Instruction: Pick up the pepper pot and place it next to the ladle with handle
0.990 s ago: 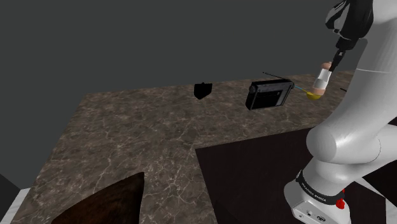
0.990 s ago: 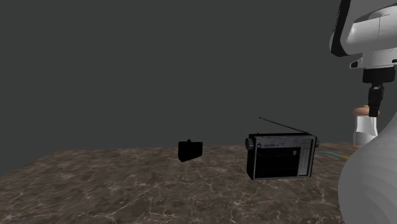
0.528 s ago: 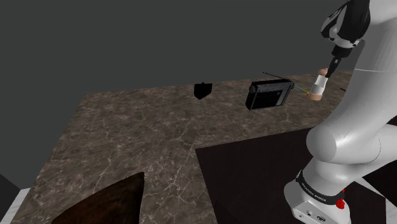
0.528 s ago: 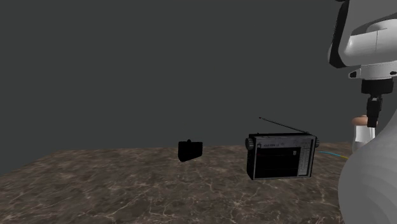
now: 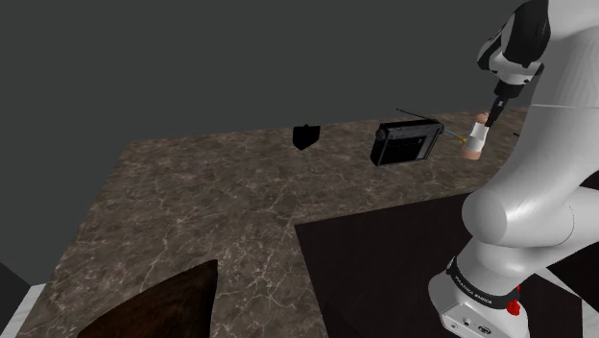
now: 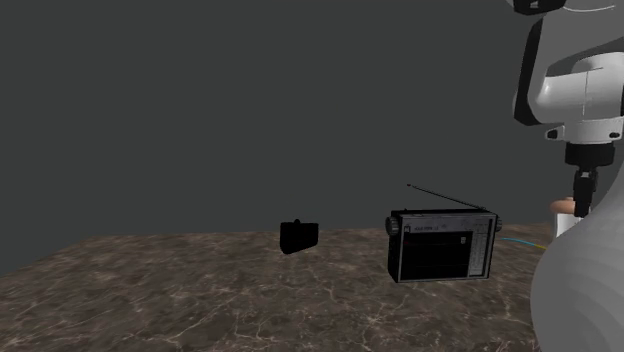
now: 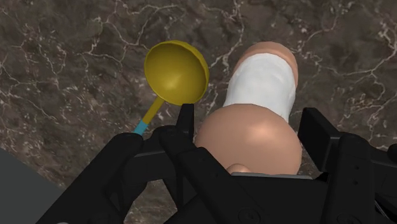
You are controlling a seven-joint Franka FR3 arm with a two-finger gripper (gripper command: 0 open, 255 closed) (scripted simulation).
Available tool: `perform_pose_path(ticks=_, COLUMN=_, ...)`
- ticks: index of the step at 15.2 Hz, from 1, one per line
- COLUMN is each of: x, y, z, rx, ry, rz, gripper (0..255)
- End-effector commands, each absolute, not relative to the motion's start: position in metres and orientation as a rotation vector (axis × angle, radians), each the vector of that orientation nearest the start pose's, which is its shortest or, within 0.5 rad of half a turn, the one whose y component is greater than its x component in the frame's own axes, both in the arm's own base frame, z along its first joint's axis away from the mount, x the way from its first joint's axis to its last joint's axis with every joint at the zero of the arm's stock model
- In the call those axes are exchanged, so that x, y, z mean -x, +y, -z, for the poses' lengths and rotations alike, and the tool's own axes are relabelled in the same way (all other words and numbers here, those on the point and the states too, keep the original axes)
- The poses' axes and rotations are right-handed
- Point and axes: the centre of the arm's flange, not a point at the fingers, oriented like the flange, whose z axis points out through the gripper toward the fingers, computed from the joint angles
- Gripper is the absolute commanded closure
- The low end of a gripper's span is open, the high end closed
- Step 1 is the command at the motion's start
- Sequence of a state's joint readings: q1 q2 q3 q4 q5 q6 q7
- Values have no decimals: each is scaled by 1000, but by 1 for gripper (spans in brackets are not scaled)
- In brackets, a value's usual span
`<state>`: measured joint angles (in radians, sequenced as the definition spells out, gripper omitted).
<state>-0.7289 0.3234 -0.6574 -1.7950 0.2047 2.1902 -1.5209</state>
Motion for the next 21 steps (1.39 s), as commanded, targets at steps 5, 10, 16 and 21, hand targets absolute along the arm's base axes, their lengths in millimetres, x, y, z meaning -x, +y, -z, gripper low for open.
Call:
perform_pose_path(ticks=5, x=-156, y=-621, z=-406, rx=3287, ry=-109, rz=-2, gripper=255)
perform_pose_path(ticks=10, x=-156, y=-621, z=-406, rx=3287, ry=-109, rz=-2, gripper=0)
perform_pose_path(ticks=16, x=-156, y=-618, z=-433, rx=3287, ry=-109, rz=-2, gripper=0)
perform_pose_path(ticks=21, x=-156, y=-614, z=-456, rx=3287, ry=-109, rz=-2, gripper=0)
